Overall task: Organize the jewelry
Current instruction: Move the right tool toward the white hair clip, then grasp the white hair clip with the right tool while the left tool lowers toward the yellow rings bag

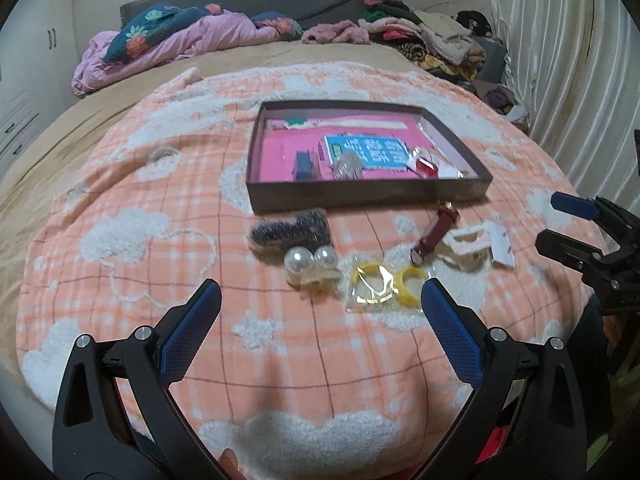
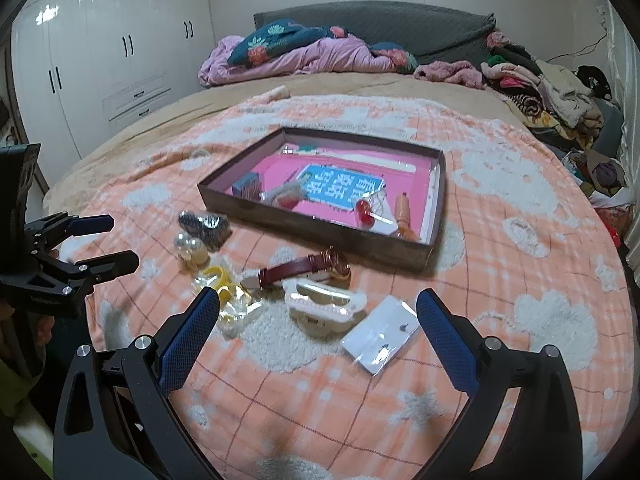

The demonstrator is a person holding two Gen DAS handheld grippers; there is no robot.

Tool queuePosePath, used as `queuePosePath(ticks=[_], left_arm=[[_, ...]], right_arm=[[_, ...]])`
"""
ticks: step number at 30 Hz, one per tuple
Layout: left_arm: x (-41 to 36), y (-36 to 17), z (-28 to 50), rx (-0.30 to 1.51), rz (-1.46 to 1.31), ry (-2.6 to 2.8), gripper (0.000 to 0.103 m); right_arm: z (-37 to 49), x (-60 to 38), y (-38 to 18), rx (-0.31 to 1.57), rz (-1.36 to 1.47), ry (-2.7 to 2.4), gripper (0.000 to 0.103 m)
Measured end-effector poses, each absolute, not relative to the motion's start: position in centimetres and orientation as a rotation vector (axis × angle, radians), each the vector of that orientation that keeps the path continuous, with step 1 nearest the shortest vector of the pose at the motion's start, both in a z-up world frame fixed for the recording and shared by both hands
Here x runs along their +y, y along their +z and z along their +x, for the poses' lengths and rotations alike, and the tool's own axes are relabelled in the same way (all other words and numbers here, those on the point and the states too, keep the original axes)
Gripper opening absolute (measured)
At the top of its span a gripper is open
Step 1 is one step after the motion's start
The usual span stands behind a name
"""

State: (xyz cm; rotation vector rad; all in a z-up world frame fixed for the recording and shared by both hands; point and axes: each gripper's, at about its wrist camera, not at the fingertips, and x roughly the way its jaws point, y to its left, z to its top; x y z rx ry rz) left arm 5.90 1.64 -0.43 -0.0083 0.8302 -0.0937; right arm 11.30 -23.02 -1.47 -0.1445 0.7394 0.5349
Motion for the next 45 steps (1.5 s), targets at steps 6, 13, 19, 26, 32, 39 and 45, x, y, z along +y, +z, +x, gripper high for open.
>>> queuePosePath(ticks=[6, 13, 19, 26, 32, 39, 45], left_arm=[[1.0, -2.0, 5.9, 0.861, 0.009, -0.121, 0.093], [0.5, -3.6, 6.3, 0.894, -0.008, -0.190, 0.093], [-0.1, -4.7, 6.6, 0.914, -0.027, -0.234, 0.093], [-0.6, -5.7, 7.1, 0.936, -0.060, -0.273, 0.093], [-1.3, -6.4, 7.9, 0.940, -0.052, -0.276, 0.093], [-2.5, -7.2, 9.4, 0.961, -0.065, -0.288, 0.093], [-4.4, -8.1, 10.6, 0.968, -0.001, -0.261, 0.093]], right_arm=[[12.0, -22.8, -3.0, 0.776, -0.137, 0.540, 0.098], [12.9, -22.7, -4.5, 0.807, -0.133, 0.532, 0.098], [13.7, -22.0, -5.8, 0.821, -0.144, 0.534, 0.096], [15.4, -20.8, -7.8, 0.869, -0.147, 0.537, 0.089], [16.6, -20.7, -8.9, 0.890, -0.131, 0.540, 0.067], [16.4, -21.7, -8.4, 0.870, -0.096, 0.550, 0.067], [16.1, -23.6, -7.0, 0.834, -0.029, 0.537, 0.067]])
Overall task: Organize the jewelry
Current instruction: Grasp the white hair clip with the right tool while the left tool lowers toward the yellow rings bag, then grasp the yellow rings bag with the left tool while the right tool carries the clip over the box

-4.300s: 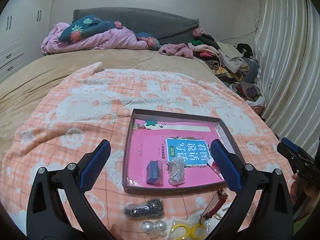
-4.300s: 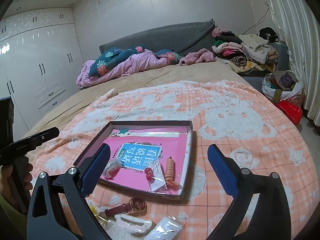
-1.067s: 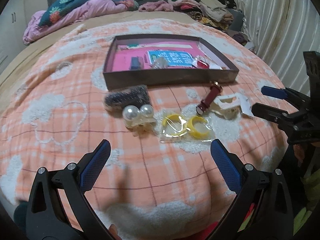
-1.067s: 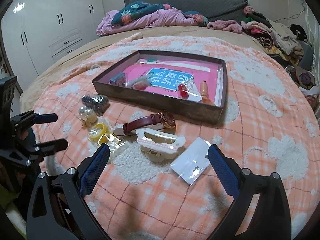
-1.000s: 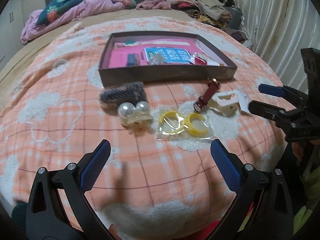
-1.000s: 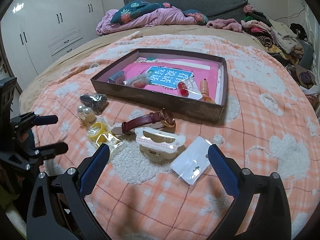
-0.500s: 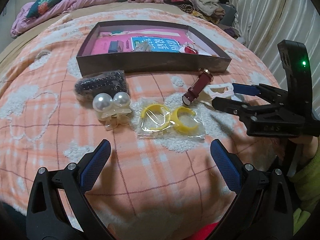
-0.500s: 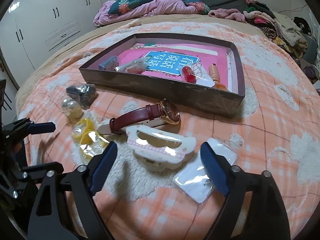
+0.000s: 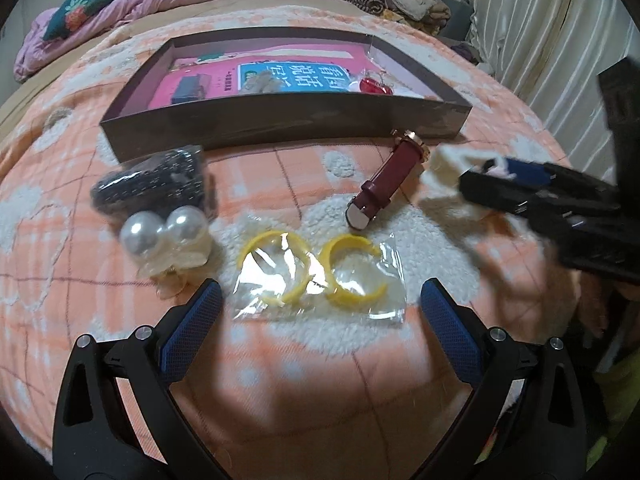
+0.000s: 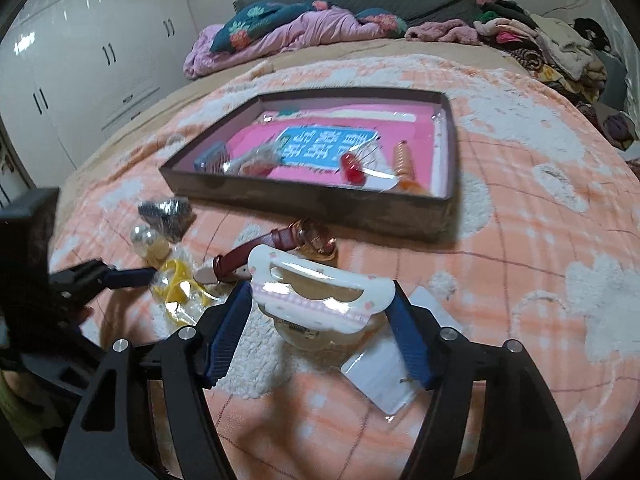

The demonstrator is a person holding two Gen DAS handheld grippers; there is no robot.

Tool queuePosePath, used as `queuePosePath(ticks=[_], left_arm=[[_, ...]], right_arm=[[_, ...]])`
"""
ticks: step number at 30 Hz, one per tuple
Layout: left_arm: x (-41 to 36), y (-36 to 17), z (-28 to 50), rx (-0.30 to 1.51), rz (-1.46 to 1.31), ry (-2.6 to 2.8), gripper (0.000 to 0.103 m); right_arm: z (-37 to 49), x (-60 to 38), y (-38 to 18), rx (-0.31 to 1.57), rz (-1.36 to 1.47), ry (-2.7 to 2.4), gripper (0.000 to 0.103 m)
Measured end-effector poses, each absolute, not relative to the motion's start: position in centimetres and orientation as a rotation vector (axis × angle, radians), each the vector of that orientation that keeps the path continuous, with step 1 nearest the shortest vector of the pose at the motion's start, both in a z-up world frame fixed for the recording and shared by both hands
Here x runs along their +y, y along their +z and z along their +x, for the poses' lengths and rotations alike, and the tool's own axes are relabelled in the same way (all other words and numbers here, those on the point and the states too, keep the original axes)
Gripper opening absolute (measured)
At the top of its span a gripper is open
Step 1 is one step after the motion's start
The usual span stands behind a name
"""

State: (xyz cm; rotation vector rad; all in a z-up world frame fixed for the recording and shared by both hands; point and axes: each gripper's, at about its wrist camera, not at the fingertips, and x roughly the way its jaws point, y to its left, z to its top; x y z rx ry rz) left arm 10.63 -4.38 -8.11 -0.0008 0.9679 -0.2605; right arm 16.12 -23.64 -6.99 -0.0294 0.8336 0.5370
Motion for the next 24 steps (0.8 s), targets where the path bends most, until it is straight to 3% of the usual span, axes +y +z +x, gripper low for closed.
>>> queuePosePath(ticks=[2, 24], left_arm=[[-5.1, -8.5, 10.9, 0.955, 0.068, -0.218, 0.078], [1.4, -0.2, 9.2, 0.773, -0.092, -0.136, 0.074]], right_arm=[[16.1, -24.1, -6.5, 0.821, -0.012, 0.534, 0.067], [14.5, -25.0, -2.0, 0.693, 0.018, 0.546, 0.067]])
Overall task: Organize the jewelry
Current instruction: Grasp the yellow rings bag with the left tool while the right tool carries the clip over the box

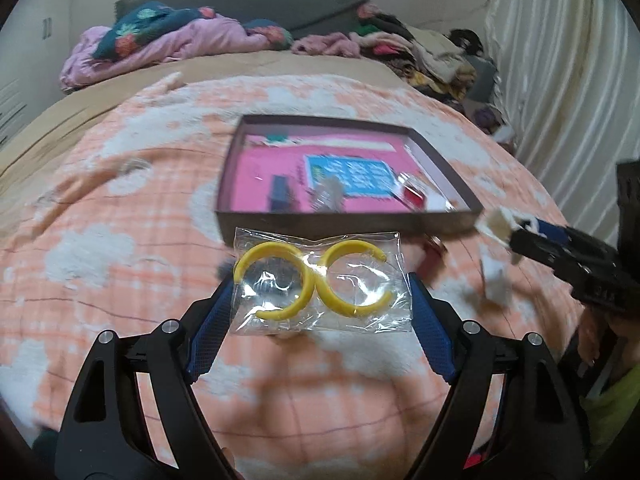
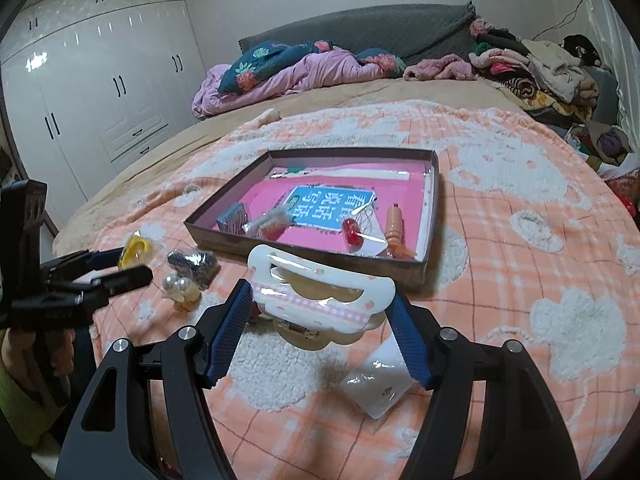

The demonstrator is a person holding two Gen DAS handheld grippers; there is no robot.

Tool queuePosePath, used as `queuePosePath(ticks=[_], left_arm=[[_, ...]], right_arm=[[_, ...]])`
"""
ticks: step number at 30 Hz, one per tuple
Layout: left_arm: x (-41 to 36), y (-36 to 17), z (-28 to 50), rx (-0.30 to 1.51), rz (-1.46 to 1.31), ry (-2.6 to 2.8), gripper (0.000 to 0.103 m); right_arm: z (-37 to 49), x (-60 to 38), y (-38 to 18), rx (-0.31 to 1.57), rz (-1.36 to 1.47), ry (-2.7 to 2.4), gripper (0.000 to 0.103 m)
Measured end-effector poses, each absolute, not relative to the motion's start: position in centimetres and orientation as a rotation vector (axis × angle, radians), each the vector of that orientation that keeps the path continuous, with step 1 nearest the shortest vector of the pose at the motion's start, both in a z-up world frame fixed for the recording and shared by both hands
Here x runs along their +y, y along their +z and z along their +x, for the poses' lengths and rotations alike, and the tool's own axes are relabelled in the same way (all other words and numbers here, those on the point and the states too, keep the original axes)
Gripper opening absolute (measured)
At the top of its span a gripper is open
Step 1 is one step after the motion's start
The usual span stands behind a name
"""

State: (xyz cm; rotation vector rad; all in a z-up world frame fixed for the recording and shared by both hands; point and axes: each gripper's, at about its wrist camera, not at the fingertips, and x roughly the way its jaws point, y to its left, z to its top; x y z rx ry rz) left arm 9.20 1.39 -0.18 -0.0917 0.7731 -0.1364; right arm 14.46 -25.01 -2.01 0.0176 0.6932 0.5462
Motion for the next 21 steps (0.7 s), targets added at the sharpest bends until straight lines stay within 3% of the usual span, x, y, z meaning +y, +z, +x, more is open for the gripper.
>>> queuePosePath(ticks=[21], left_arm=[[0.9, 3.8, 13.5, 0.659, -0.111, -0.133, 0.074]], right_arm=[[16.9, -25.5, 2.2, 0.579, 0.022, 0.478, 0.067]])
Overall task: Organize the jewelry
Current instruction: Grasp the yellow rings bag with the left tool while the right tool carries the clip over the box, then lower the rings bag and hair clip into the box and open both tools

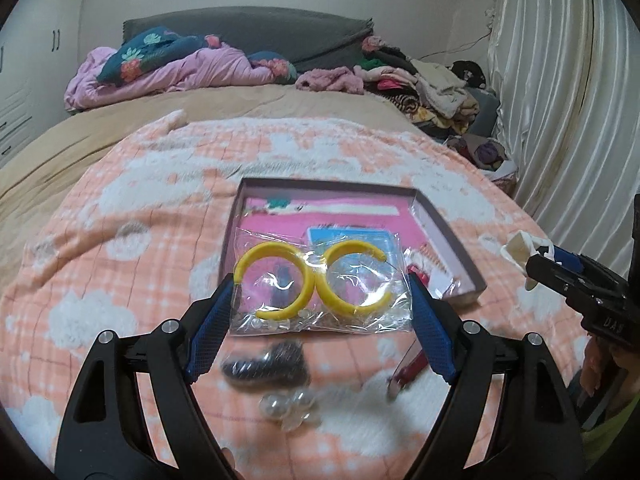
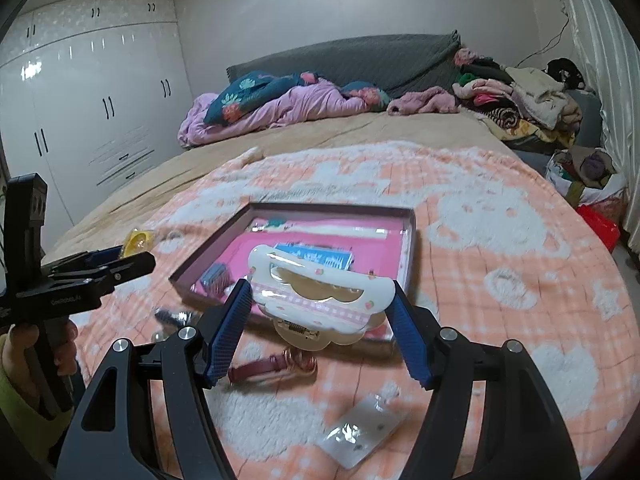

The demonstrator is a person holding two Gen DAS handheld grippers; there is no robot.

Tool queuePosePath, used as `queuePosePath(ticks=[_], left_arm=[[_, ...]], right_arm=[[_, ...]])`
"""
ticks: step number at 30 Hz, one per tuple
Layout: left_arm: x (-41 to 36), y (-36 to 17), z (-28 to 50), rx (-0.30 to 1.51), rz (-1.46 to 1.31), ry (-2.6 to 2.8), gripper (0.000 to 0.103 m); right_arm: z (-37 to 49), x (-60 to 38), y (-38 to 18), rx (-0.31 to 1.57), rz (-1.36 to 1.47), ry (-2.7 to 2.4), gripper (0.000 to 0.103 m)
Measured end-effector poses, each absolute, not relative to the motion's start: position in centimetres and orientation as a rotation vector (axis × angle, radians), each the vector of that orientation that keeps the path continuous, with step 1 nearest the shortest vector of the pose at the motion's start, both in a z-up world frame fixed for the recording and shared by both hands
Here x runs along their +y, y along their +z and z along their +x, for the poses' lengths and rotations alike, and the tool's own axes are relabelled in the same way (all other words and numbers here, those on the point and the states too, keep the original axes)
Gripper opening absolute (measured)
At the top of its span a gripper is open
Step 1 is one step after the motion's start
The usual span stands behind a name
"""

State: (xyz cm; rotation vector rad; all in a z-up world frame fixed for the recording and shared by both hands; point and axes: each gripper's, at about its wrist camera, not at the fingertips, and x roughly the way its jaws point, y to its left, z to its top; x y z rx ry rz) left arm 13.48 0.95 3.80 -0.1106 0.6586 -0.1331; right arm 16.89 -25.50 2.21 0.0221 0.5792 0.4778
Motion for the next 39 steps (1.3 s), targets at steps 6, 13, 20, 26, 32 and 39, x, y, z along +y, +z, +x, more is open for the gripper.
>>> queuePosePath(ticks=[6, 13, 20, 26, 32, 39], left_arm=[[-0.6, 4.4, 15.3, 0.646, -0.113, -0.166, 0.074], [-1.6, 4.0, 17.3, 0.645, -0.113, -0.172, 0.074], [-2.3, 3.0, 19.2, 0.676, -0.114, -0.183, 0.074], [-2.8, 1.7, 20.2, 0.706, -0.109, -0.200, 0.074], [-3.7, 0.1, 20.8, 0.742, -0.090, -0.233, 0.074], [-4.3, -1.5, 21.5, 0.781, -0.068, -0.256, 0.074]], right_arm=[[18.0, -25.6, 3.3, 0.554, 0.016, 0.459, 0.067], [19.6, -25.7, 3.9, 0.545, 0.023, 0.438, 0.067], [21.2, -25.8, 4.1, 0.547, 0.024, 0.429, 0.067], [22.4, -26.0, 4.1, 0.551, 0.022, 0.418, 0.067], [24.0, -25.7, 3.6, 0.573, 0.020, 0.414, 0.067], [26.2, -25.2, 3.0, 0.598, 0.012, 0.408, 0.067]])
